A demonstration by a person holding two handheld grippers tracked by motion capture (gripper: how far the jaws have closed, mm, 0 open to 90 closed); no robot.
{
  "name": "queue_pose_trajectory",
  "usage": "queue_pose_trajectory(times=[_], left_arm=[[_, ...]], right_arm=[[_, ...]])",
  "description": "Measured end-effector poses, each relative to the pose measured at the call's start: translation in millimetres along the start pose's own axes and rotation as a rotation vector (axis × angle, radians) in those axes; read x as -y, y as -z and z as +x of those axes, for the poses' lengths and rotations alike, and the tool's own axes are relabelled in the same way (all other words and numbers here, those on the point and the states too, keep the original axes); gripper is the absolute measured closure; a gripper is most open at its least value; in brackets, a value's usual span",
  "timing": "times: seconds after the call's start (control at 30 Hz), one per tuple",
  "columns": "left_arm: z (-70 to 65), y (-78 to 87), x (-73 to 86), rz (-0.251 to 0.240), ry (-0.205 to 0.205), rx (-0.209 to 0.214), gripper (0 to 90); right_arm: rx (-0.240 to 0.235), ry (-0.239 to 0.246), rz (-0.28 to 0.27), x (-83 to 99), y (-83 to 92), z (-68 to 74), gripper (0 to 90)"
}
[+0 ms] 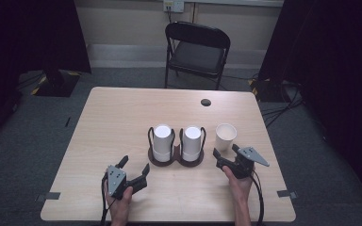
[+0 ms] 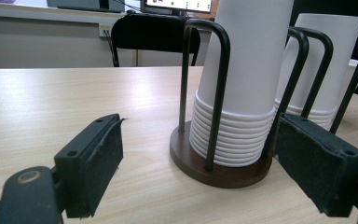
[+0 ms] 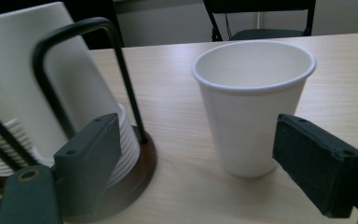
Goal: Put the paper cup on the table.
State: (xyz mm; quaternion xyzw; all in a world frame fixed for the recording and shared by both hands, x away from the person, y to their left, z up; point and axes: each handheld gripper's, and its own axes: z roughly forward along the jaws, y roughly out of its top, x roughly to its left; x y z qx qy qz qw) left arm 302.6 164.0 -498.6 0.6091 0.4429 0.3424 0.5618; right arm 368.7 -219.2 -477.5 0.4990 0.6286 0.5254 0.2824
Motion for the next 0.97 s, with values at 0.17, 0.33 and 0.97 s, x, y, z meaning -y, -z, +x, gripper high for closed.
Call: queue_pose_trajectory(times=[0.17, 0.33, 0.97], left_arm=[[-0.5, -0.2, 0.0, 0.001, -0.003, 0.0, 15.8], [-1.5, -0.9, -0.5, 0.018, -0.014, 0.005, 15.9], [-1.3, 0.3, 0.0, 0.009, -0.009, 0.006, 15.9]], right_arm=[[-0.018, 0.022, -0.022, 5.8, 9.2, 17.4, 15.1], [-0.046, 0.054, -0.045, 11.9, 18.0, 35.7, 15.0], [-0.099, 0.169, -0.075, 38.7, 24.9, 67.5, 15.0]])
